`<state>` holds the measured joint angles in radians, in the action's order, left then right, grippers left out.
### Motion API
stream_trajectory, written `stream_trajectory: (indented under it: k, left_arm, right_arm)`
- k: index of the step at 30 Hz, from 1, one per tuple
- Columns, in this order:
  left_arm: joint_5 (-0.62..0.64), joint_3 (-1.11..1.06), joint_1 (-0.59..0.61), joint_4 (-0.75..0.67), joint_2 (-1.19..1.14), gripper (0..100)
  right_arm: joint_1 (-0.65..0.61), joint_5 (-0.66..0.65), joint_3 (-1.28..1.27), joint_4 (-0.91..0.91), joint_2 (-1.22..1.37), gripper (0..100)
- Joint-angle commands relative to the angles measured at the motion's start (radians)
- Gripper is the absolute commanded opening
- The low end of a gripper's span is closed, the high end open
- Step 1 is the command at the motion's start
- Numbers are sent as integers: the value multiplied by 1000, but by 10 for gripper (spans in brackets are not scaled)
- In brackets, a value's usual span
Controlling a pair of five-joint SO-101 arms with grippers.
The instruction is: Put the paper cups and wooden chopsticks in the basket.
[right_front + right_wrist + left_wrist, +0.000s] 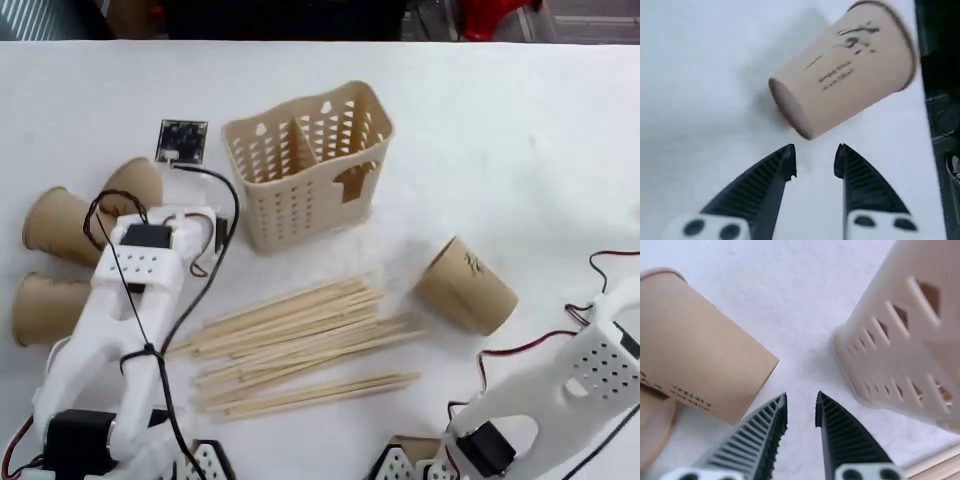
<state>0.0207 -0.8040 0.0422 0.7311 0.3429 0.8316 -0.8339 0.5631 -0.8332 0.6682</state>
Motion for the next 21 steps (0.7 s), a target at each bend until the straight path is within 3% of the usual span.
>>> stream_trajectory:
  k: [1, 11, 17, 21]
  left_arm:
    - [-28, 9, 2, -37, 33, 111]
    - [-57, 8, 2, -32, 33, 110]
    - [-57, 8, 2, -35, 31, 110]
    - [-57, 8, 2, -34, 31, 110]
  right_arm:
    - [-24, 58, 11, 119, -134, 140]
    - [-70, 35, 12, 866, 193, 138]
    - [-59, -204, 58, 935, 404, 138]
    - [8, -227, 132, 935, 486, 138]
